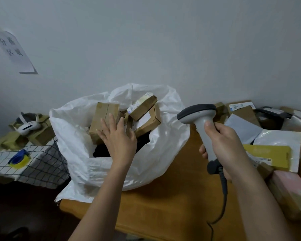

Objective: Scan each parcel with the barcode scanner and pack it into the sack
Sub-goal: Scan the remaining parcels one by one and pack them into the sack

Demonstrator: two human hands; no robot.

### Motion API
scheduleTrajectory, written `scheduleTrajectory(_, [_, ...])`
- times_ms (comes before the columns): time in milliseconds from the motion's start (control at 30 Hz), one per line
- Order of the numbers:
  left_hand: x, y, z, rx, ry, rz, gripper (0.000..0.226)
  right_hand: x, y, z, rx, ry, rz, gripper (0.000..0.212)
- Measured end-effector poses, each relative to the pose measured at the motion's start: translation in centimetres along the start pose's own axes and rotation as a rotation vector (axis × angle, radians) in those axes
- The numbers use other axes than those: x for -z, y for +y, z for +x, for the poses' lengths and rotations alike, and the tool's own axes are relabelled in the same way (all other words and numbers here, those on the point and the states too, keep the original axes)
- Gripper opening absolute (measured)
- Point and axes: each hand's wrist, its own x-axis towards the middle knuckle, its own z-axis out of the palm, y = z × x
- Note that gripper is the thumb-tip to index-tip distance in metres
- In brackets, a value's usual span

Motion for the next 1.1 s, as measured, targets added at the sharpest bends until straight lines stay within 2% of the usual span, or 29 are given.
scheduleTrajectory(133, [-0.9, 1.7, -0.7, -0.063, 0.033, -0.035, 0.041, 1.2, 0.5, 0.3, -0.014, 0.031, 0.007, 0.028])
scheduleTrajectory(267, [-2.6, 5.7, -2.0, -0.216, 0.04, -0.193, 0.028, 3.7, 1.3, 1.0, -0.039, 0.109, -0.009, 0.03])
scheduleTrajectory(433, [-6.8, 11.7, -5.0, -0.32, -0.156, -0.348, 0.031, 9.1, 3.2, 1.3, -0.089, 0.246, 0.014, 0.031])
scheduleTrajectory(700, [-14.3, 21.5, -11.1, -0.331, -0.406, -0.345, 0.037, 20.6, 7.6, 3.0, -0.18, 0.417, 0.042, 0.033])
scheduleTrajectory(833, [-19.5, 26.1, -15.0, -0.341, -0.627, -0.326, 0.04, 26.5, 10.0, 4.9, -0.229, 0.442, 0.025, 0.034])
scheduleTrajectory(967, [-24.6, 30.5, -20.2, -0.398, -0.943, -0.318, 0.035, 31.7, 12.8, 6.5, -0.301, 0.448, 0.005, 0.033])
scheduleTrajectory(1033, [-26.7, 32.3, -23.4, -0.369, -1.094, -0.396, 0.032, 33.8, 14.1, 7.1, -0.327, 0.447, -0.01, 0.032])
scheduleTrajectory(1100, [-28.8, 33.8, -26.5, -0.284, -1.194, -0.417, 0.051, 35.7, 15.2, 7.5, -0.351, 0.444, -0.025, 0.031])
